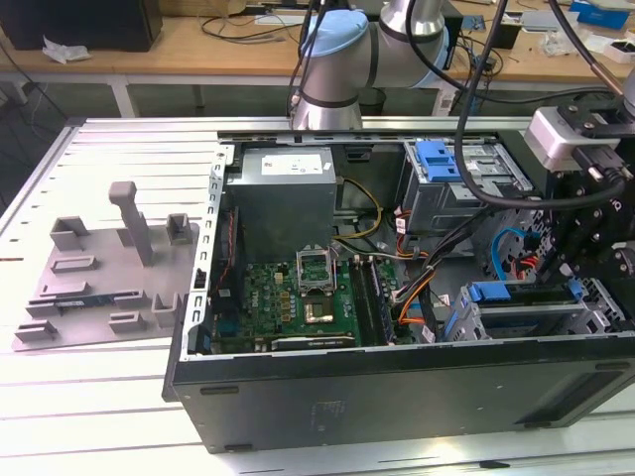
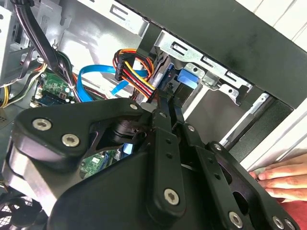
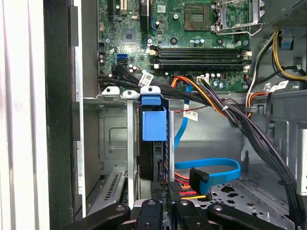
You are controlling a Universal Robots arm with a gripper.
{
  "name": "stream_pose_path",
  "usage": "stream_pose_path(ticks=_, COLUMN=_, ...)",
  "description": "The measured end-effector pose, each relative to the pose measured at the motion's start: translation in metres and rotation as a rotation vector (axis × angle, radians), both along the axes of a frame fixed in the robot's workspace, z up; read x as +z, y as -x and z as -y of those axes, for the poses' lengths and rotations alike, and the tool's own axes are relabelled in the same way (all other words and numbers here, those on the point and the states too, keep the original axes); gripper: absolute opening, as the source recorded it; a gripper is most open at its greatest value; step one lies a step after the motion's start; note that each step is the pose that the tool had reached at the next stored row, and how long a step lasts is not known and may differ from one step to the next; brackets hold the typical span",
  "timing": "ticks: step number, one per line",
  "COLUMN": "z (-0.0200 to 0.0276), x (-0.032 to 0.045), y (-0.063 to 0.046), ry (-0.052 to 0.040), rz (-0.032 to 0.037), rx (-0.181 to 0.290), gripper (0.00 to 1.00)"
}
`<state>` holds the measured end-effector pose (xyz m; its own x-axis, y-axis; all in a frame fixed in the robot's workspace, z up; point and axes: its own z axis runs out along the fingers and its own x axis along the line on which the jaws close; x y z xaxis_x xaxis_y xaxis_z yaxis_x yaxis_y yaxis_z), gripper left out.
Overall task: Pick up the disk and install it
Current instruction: 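Insert the first disk wire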
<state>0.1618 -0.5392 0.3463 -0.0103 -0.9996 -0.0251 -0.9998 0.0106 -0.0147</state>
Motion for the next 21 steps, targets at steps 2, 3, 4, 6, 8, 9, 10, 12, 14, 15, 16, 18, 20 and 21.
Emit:
stream_pose_path(ticks=2, z=0.0000, x=-0.0008, y=0.0000, ry=0.0000, rz=0.0001, rx=0.000, gripper=0.17)
stream_pose_path(ticks=3, z=0.0000, x=-0.0010, y=0.0000, ry=0.0001, rz=0.0000, rx=0.000, gripper=0.17)
stream_pose_path(ticks=4, z=0.0000, x=-0.0015, y=0.0000, ry=0.0001, rz=0.0001, rx=0.000, gripper=0.17)
stream_pose_path(ticks=6, z=0.0000, x=-0.0023, y=0.0000, ry=0.0001, rz=0.0000, rx=0.000, gripper=0.17)
stream_pose_path(ticks=8, z=0.0000, x=-0.0030, y=0.0000, ry=0.0001, rz=0.0000, rx=0.000, gripper=0.17)
stream_pose_path(ticks=9, z=0.0000, x=-0.0032, y=0.0000, ry=0.0001, rz=0.0001, rx=0.000, gripper=0.17)
stream_pose_path(ticks=10, z=0.0000, x=-0.0034, y=0.0000, ry=0.0003, rz=0.0001, rx=0.000, gripper=0.17)
stream_pose_path(ticks=12, z=0.0000, x=-0.0040, y=0.0000, ry=0.0002, rz=0.0001, rx=0.000, gripper=0.17)
stream_pose_path(ticks=14, z=0.0001, x=-0.0044, y=0.0000, ry=0.0001, rz=0.0001, rx=0.000, gripper=0.17)
stream_pose_path(ticks=15, z=0.0002, x=-0.0045, y=0.0000, ry=0.0000, rz=0.0000, rx=0.000, gripper=0.17)
stream_pose_path(ticks=16, z=0.0003, x=-0.0046, y=0.0000, ry=-0.0001, rz=0.0001, rx=0.000, gripper=0.17)
stream_pose_path(ticks=18, z=0.0005, x=-0.0046, y=0.0000, ry=0.0001, rz=0.0000, rx=0.000, gripper=0.17)
stream_pose_path(ticks=20, z=0.0006, x=-0.0044, y=0.0000, ry=0.0001, rz=0.0000, rx=0.000, gripper=0.17)
stream_pose_path(ticks=21, z=0.0006, x=-0.0037, y=0.0000, ry=-0.0002, rz=0.0000, rx=0.000, gripper=0.17)
